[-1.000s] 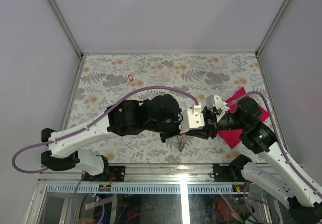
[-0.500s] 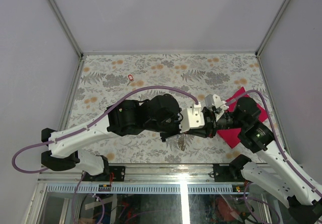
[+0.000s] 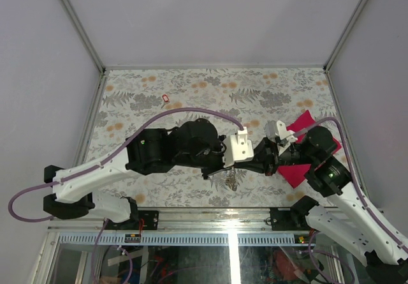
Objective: Put the keys on the keyring
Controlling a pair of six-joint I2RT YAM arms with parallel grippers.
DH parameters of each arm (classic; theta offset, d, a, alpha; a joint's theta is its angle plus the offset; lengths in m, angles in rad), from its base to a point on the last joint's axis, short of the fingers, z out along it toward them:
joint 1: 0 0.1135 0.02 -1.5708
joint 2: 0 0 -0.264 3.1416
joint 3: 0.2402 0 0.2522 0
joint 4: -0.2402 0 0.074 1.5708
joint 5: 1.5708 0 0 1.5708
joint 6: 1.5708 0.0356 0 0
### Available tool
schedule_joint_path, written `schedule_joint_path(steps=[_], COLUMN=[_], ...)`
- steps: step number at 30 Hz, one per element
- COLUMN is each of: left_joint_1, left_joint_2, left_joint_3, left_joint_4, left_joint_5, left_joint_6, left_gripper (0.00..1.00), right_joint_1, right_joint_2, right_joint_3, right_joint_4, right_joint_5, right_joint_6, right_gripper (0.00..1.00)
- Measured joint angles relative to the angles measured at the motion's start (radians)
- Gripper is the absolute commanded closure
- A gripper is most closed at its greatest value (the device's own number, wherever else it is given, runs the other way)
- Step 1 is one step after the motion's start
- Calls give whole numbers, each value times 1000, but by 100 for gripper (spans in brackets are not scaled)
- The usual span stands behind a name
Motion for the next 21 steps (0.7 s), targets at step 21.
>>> schedule_joint_path(steps=[21], left_joint_1=[0], left_joint_2=[-301], left_joint_3=[-342], left_joint_4=[411], left_joint_5=[72], left_joint_6=[-95], left_gripper=[77], right_joint_1=[0], right_joint_2=[-112], right_joint_3=[-56], right_joint_4=[269], right_joint_5=[63], right_joint_6=[237], right_gripper=[100])
